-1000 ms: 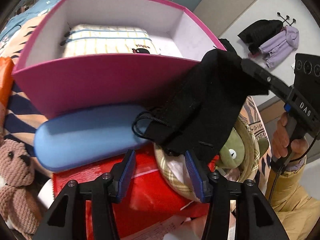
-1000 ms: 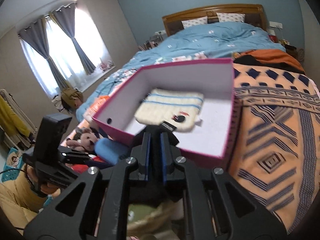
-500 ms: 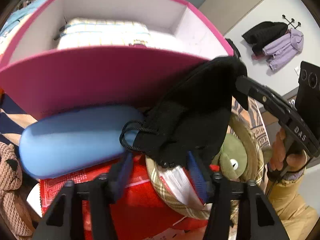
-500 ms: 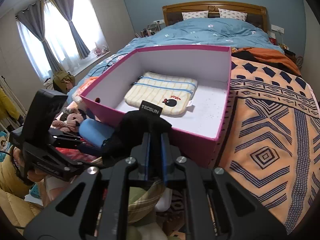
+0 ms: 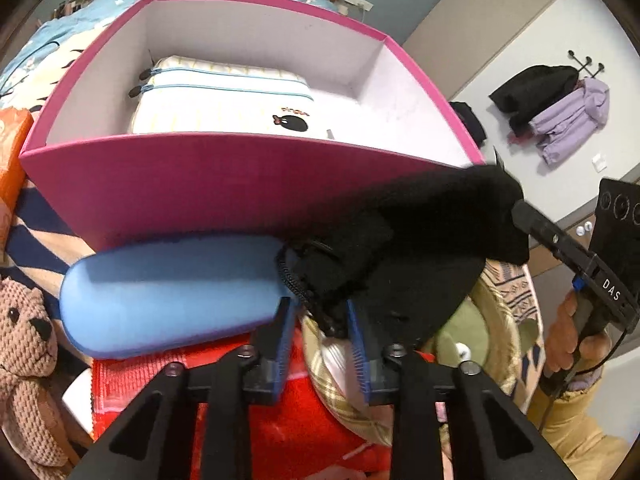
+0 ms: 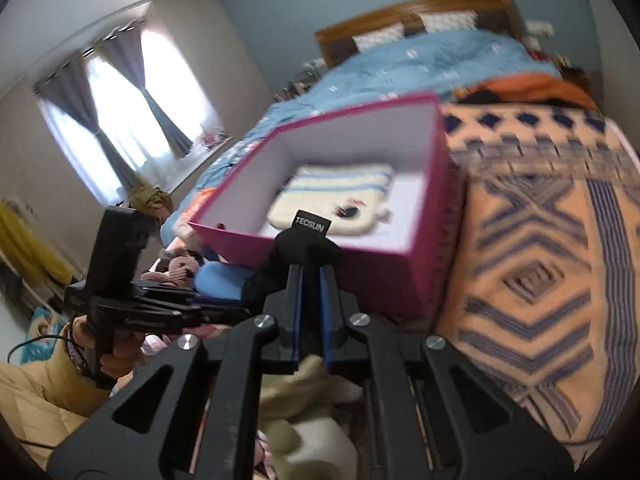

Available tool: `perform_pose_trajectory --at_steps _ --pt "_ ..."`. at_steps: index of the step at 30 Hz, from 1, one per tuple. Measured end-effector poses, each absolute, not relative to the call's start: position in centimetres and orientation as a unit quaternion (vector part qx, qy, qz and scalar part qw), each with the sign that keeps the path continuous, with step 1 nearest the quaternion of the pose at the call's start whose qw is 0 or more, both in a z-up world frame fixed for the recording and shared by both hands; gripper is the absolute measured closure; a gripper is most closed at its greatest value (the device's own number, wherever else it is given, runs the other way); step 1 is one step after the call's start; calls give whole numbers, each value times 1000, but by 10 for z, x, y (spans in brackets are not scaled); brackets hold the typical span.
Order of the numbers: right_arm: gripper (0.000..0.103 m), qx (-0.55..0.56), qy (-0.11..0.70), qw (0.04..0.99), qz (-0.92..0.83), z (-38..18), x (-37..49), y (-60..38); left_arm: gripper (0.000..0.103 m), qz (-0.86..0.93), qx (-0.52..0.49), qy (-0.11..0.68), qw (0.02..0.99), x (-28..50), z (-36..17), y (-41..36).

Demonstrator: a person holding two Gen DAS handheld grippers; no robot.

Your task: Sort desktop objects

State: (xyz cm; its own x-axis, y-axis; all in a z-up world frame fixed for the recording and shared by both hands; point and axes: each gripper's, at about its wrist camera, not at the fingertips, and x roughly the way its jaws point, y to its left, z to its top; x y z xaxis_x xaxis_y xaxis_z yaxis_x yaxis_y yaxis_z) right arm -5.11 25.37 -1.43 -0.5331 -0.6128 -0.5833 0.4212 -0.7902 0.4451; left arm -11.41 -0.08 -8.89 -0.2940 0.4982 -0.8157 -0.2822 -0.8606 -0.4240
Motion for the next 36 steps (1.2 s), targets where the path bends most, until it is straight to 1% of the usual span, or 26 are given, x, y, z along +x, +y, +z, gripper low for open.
perform_pose_trajectory --at_steps 1,3,7,11,12,14,15,17,18,20,22,23,24,36 --pt "94 387 -131 295 -864 -19 -52 257 64 796 -544 -97 245 -115 -90 -1" --pt "94 398 -145 291 -858 -28 -52 262 56 791 -548 -91 256 -118 -91 3" --pt "94 407 -163 286 -852 -41 -53 270 50 799 -543 -54 253 -121 -88 15" --pt "94 419 -171 289 -844 -52 -56 271 50 807 -537 -9 245 -121 -85 27" --pt "93 420 -168 289 -844 -53 -57 271 51 807 -537 -2 246 -121 -85 30" --pt "93 412 -156 289 -850 -51 -57 269 70 806 -538 7 245 -121 -85 32" --pt "93 410 -154 289 -851 -51 -56 268 83 805 -541 7 243 -122 -86 32" --pt "87 408 -144 292 -853 -49 -58 265 88 806 -541 1 241 -122 -85 29" --pt "79 407 -142 297 -852 -49 -59 264 92 808 -537 1 242 -121 -83 27" --pt "77 408 -125 300 -853 -48 -60 258 93 816 -525 2 241 -118 -77 24" --pt "79 407 -109 302 -855 -47 -60 253 95 824 -510 -1 245 -113 -66 21" --pt "84 403 -104 306 -856 -44 -58 251 95 828 -504 0 246 -111 -62 20" --pt "94 401 -100 308 -857 -43 -58 250 95 833 -495 2 248 -109 -56 19" --pt "95 323 -74 340 -880 21 -41 235 96 869 -423 -10 258 -93 5 -2"
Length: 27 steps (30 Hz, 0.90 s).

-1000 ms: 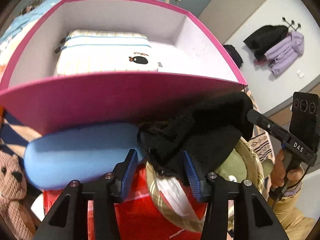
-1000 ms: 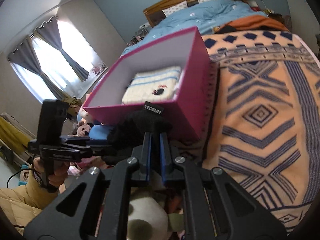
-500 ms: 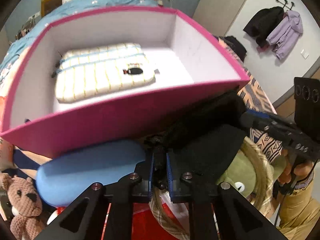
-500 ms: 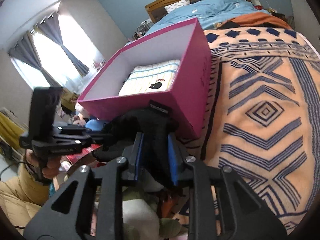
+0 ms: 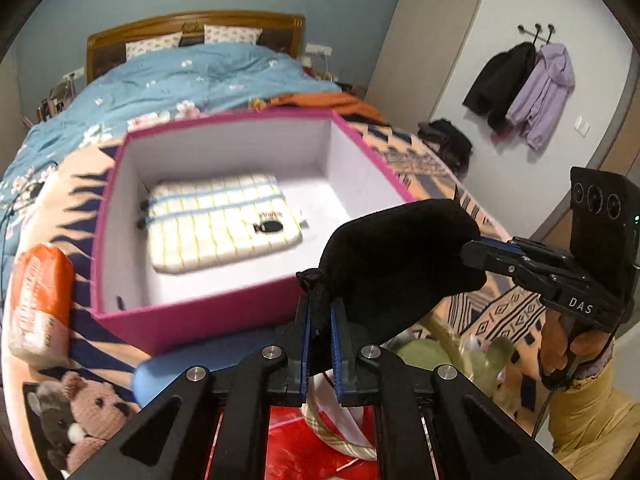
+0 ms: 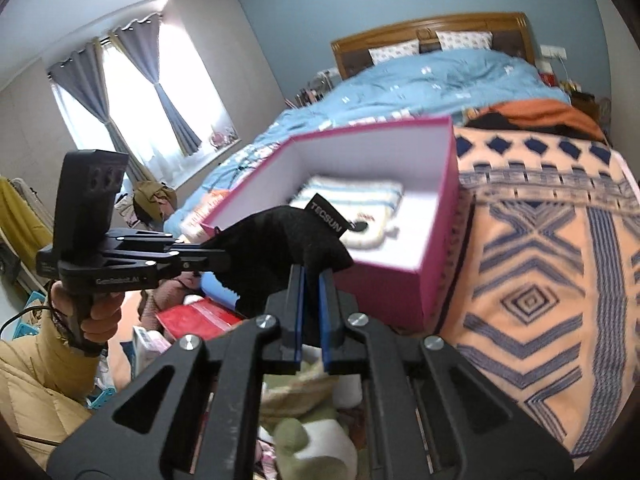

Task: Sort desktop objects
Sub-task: 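Carry the black drawstring bag with the left gripper over the pink box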

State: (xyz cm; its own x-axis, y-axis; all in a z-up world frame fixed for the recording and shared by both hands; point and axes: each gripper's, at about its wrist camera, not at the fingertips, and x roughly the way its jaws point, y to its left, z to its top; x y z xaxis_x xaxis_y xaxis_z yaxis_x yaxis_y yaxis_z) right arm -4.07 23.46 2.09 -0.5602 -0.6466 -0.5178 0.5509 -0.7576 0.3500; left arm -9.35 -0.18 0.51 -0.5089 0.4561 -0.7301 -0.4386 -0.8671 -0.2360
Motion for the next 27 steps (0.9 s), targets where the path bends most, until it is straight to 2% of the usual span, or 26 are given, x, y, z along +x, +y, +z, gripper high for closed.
perform_pose_trajectory --at_steps 16,27 --pt "95 305 -76 382 -869 51 -76 190 96 902 -371 -3 219 -114 54 -31" --pt "95 310 -67 382 -868 58 -109 169 96 908 -365 0 207 -142 56 -35"
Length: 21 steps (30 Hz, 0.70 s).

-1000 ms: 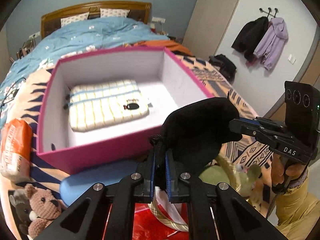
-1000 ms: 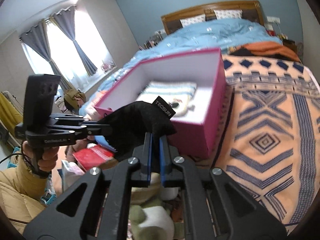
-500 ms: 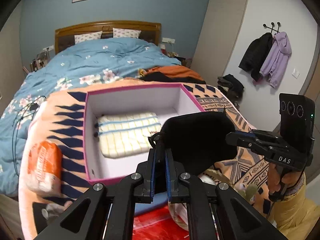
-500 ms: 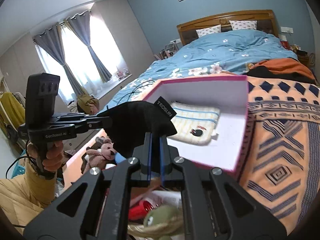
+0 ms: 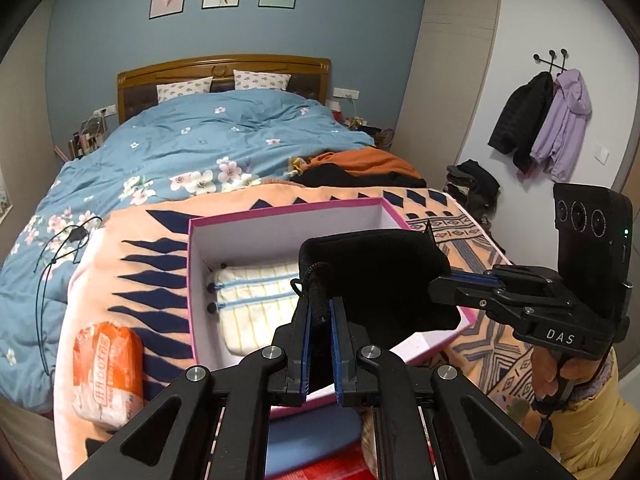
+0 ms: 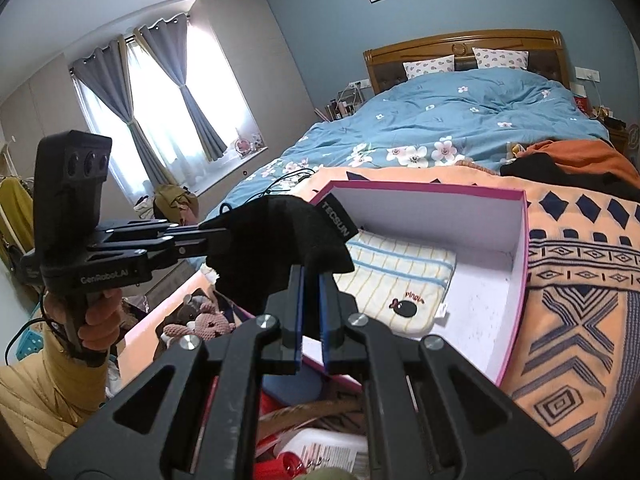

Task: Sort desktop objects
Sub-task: 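Carry the black drawstring bag with the left gripper over the pink box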

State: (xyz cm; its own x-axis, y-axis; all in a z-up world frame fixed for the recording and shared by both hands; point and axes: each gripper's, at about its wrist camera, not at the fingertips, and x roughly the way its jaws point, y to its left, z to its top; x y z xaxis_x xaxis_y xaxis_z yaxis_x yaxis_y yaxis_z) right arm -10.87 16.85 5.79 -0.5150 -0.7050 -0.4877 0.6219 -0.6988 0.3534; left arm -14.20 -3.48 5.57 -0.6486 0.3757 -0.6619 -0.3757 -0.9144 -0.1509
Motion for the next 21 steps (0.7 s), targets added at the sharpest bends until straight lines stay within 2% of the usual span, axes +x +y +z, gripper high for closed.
perform_pose_trajectory --at_steps 21 --pt "95 341 -58 375 -860 50 -158 146 96 904 -383 -19 188 -199 37 -46"
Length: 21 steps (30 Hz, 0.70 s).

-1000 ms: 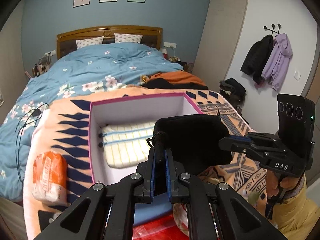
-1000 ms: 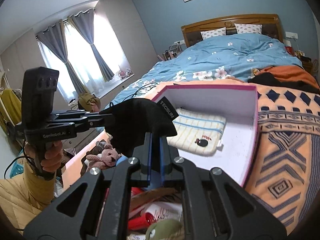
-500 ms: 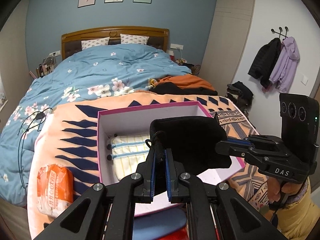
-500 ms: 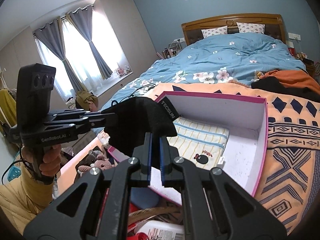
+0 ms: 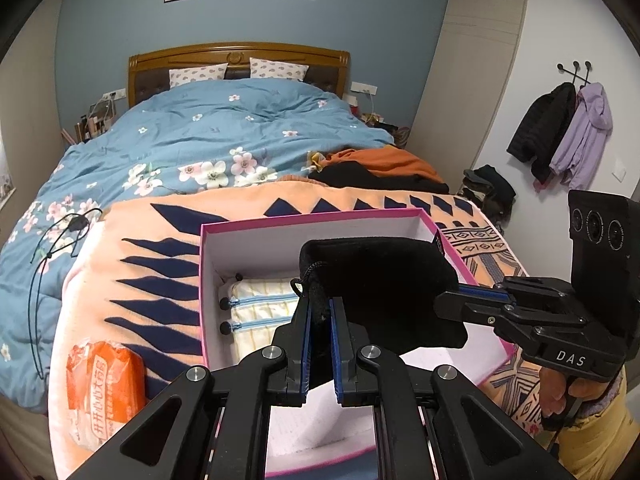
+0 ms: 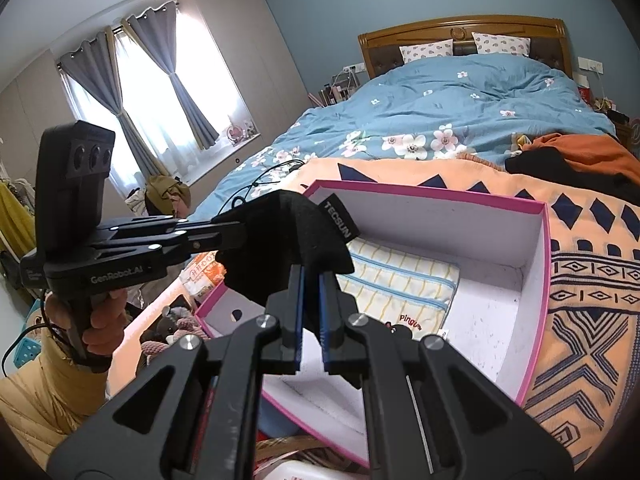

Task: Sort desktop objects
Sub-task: 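Carry the black drawstring bag with the left gripper over the pink box, then lower the black bag onto the striped pouch and open the left gripper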

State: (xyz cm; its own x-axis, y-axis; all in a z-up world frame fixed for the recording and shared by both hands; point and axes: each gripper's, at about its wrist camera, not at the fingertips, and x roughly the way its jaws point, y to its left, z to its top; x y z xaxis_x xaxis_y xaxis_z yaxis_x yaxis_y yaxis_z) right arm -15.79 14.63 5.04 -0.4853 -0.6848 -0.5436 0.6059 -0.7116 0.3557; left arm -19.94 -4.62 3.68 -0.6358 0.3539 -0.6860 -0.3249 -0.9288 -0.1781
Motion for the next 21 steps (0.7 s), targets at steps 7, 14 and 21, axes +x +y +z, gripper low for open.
perform_pose_trajectory --at_steps 7,14,21 --pt "95 345 -50 375 -859 52 -165 139 96 903 -389 -19 183 -209 33 -46" --pt "95 351 -43 374 -858 51 -175 128 96 903 -392 -19 176 -219 31 -48" --pt "95 361 -41 371 -855 49 -186 121 96 903 -395 -17 168 -231 29 -46"
